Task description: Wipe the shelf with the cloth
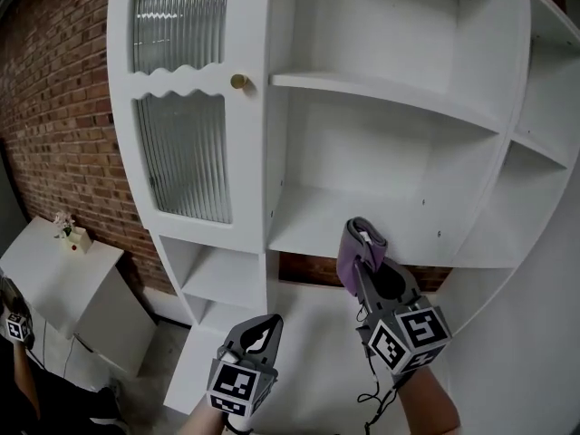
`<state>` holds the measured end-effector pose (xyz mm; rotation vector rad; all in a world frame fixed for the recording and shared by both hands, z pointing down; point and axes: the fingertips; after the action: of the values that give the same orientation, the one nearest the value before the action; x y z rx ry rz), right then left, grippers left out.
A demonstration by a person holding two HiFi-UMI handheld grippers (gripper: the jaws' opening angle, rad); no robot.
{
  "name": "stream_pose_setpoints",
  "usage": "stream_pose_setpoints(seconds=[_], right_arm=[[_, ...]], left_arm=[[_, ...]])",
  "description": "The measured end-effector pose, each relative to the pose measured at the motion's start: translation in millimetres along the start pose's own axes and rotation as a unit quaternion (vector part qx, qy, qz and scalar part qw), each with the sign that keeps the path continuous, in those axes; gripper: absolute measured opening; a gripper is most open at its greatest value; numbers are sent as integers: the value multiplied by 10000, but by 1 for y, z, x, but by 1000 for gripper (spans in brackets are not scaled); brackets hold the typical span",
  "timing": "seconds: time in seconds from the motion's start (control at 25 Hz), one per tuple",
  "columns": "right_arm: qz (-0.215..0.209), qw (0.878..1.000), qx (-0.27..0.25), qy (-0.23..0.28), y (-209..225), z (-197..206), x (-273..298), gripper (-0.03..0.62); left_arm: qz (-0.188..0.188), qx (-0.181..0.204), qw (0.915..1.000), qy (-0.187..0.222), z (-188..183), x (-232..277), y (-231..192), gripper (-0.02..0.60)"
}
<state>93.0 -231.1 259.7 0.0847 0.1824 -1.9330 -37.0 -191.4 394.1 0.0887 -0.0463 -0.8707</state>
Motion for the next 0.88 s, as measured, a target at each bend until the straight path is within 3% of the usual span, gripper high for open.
stream_pose_setpoints(seconds=[0.24, 0.44, 0.68, 0.88], right_arm=[[338, 9975, -569, 255, -3, -46, 89, 75], [741, 9911, -1080, 217, 6, -64, 164, 75], [993, 9913, -849, 181, 18, -83, 244, 75], [1093, 9923, -551, 160, 24, -99, 287, 75]], left_arm=[[144, -79, 9998, -79, -2, 11, -36, 14], [11, -61, 10000, 63, -21, 21, -69, 14], [-161, 72, 9994, 291, -32, 26, -92, 14], [-24, 181, 9988, 452, -43, 34, -95, 14]])
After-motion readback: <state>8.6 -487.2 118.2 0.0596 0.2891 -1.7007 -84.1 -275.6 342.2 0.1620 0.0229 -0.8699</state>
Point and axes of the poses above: the fingertips, and each gripper's own axes: x forward along the fingers, y to its right, z out of its underside, and after that the axes turned 5 degrees about z, right-handed
